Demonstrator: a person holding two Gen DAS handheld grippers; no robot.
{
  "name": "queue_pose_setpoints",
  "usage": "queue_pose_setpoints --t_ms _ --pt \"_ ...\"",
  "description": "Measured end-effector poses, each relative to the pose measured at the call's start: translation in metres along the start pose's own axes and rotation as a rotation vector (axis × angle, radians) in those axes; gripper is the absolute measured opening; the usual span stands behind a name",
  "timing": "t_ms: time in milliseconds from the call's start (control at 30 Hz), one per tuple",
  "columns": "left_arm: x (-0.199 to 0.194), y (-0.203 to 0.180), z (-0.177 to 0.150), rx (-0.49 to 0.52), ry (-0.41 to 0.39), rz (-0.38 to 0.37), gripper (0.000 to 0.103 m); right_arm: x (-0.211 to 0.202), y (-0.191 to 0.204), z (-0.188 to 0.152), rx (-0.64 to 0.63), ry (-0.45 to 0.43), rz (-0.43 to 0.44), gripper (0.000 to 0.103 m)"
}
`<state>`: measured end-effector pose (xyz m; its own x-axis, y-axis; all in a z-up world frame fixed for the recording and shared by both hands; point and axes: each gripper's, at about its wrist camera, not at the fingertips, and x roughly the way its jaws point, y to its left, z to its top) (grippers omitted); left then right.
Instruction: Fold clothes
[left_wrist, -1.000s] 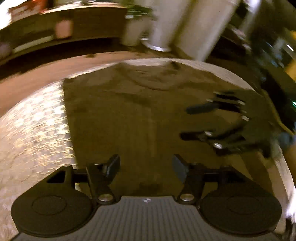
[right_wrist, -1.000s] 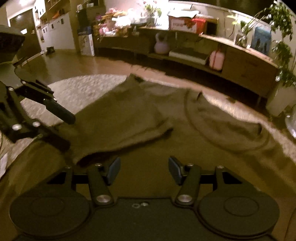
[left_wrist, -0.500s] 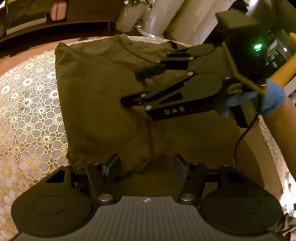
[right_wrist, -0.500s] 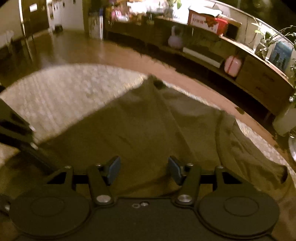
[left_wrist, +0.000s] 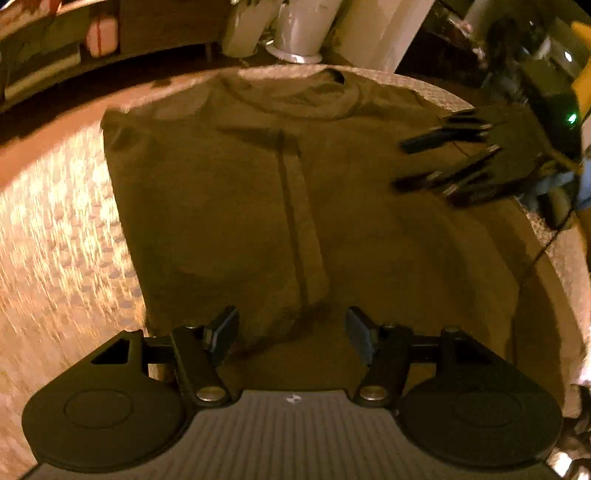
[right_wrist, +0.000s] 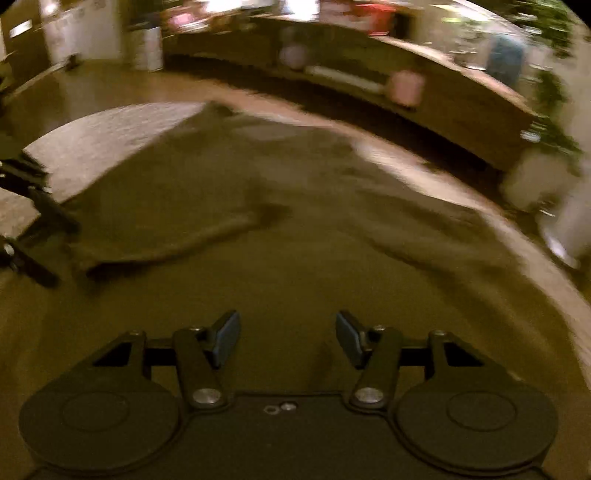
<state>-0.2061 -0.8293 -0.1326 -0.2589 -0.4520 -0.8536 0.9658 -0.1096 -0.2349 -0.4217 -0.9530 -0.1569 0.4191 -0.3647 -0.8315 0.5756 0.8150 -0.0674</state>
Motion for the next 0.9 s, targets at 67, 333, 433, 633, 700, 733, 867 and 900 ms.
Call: queue_pose_setpoints --t_ms 67,333,433,633,700,733,867,900 --pt "-0.002 -0.006 0.012 0.026 -0.008 0.020 0.064 -0.021 -0.045 -0.016 0.142 0.017 -0.096 0.103" --pt "0.019 0.002 0.069 -0.005 0.005 0.089 0.065 -0.083 -0.196 -0.095 0.732 0.070 -0.378 0.103" --pt "0.033 0.011 0.078 -0.041 0.019 0.091 0.065 -0.089 -0.223 -0.125 0.880 0.069 -0.394 0.103" --pt "0.053 -0.009 0.097 -0.005 0.043 0.023 0.065 -0.084 -0.241 -0.152 1.026 0.046 -0.337 0.103" --pt "0.061 -0.027 0.102 0.038 0.049 -0.023 0.065 -0.077 -0.240 -0.151 1.040 0.049 -0.331 0.103" --pt "0.065 -0.036 0.103 0.061 0.054 -0.031 0.065 -0.073 -0.239 -0.151 1.043 0.049 -0.333 0.103" --pt "0.082 -0.067 0.105 0.139 0.080 -0.048 0.065 -0.065 -0.237 -0.147 1.035 0.062 -0.350 0.103" --pt "0.085 -0.071 0.105 0.150 0.086 -0.051 0.065 -0.063 -0.236 -0.147 1.024 0.067 -0.356 0.103"
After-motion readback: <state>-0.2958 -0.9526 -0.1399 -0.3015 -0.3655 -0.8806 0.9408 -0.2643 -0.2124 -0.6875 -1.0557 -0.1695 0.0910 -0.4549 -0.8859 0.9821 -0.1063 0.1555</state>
